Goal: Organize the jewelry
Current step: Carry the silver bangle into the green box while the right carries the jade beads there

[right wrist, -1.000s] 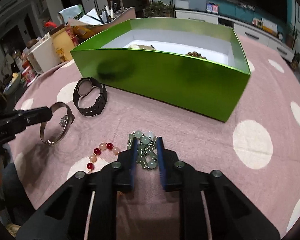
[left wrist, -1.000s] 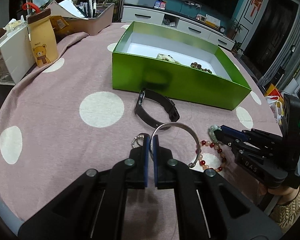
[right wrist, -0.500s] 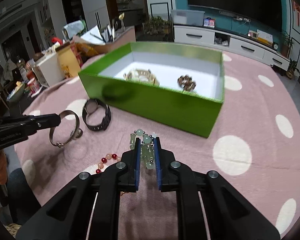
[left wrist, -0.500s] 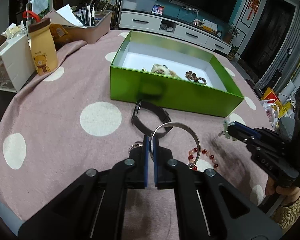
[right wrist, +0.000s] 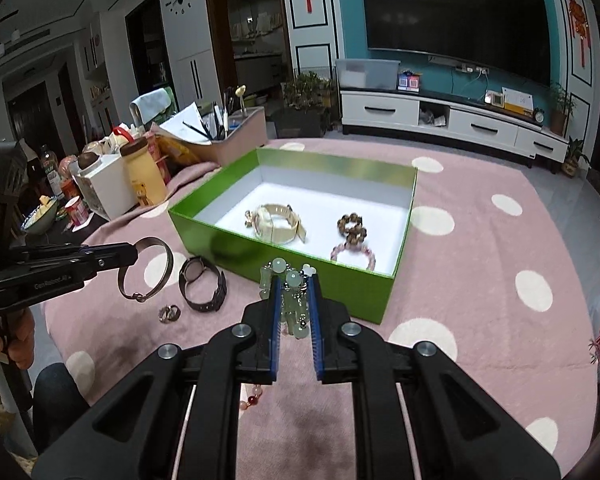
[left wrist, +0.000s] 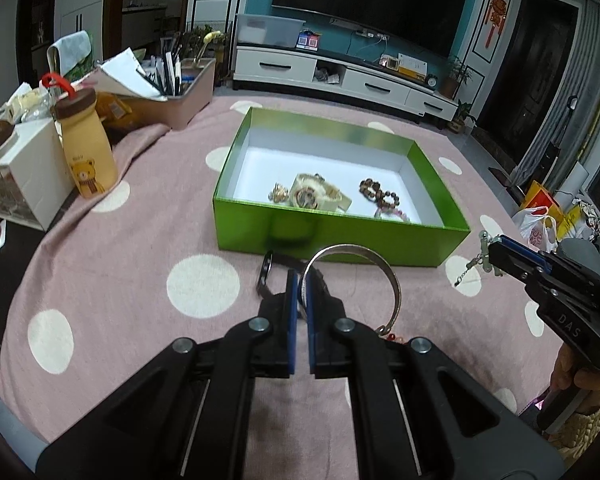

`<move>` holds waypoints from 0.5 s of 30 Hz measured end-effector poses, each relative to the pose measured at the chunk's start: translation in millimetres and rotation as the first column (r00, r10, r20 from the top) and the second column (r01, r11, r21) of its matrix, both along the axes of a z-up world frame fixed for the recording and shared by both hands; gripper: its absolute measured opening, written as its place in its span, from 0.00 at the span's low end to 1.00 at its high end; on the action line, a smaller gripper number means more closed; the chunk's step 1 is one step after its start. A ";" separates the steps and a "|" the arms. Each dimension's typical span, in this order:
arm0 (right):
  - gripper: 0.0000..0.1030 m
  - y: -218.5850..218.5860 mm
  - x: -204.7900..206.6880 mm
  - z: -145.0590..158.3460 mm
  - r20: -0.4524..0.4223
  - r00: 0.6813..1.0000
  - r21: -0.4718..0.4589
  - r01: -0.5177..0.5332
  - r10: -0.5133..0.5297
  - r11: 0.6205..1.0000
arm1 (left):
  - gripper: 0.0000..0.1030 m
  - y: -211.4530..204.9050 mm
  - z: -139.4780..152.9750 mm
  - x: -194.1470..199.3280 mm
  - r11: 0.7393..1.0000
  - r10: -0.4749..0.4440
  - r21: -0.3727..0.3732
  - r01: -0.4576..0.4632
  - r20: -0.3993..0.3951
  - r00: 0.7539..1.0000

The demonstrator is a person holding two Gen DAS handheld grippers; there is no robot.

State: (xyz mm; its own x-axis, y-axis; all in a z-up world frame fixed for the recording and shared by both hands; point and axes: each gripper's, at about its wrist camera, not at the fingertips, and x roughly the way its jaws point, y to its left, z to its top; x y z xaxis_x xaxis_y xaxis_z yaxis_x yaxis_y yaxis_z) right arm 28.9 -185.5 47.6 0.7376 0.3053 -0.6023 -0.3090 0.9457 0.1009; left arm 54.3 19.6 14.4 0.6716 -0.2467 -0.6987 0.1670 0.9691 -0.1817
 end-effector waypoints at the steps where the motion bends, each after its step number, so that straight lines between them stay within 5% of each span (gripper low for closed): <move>1: 0.12 0.0 0.0 1.6 0.004 1.000 0.000 0.001 -0.001 1.000 | 0.03 -1.1 3.2 1.2 1.000 -0.002 0.004 0.002 0.007 1.000; 15: 0.12 -3.1 12.1 29.3 0.060 0.998 -0.013 0.010 -0.009 1.000 | 0.03 -14.8 39.8 19.1 0.999 -0.023 0.029 0.021 0.082 0.996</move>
